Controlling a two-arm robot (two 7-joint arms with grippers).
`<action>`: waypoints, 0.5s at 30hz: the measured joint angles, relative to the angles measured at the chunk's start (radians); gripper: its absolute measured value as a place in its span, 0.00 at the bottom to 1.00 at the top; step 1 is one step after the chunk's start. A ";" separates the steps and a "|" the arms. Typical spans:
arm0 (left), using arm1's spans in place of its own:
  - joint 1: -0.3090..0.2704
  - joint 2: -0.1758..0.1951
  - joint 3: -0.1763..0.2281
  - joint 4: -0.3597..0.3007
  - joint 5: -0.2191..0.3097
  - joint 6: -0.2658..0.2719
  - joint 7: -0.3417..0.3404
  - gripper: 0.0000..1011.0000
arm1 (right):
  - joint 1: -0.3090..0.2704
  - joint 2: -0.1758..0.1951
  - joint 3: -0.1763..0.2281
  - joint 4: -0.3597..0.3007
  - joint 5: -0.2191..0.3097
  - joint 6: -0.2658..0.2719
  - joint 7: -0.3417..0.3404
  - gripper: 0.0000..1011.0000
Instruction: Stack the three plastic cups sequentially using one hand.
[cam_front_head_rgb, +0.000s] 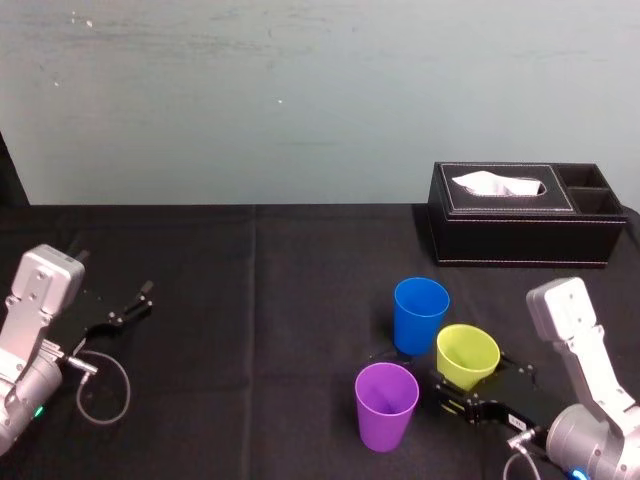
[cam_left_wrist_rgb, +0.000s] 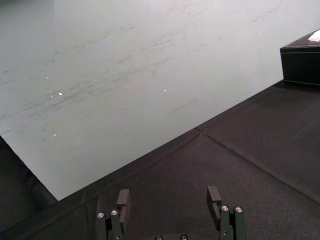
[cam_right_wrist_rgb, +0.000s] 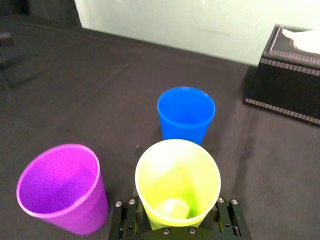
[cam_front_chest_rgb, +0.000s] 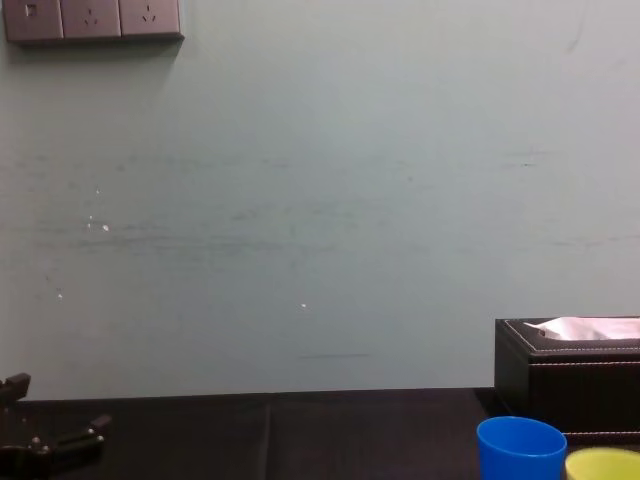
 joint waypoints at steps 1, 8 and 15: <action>0.000 0.000 0.000 0.000 0.000 0.000 0.000 0.99 | 0.002 0.000 0.001 -0.003 -0.002 0.002 0.002 0.71; 0.000 0.000 0.000 0.000 0.000 0.000 0.000 0.99 | 0.055 0.001 0.013 -0.031 -0.019 0.027 0.034 0.71; 0.000 0.000 0.000 0.000 0.000 0.000 0.000 0.99 | 0.145 -0.018 0.006 -0.028 -0.029 0.071 0.074 0.71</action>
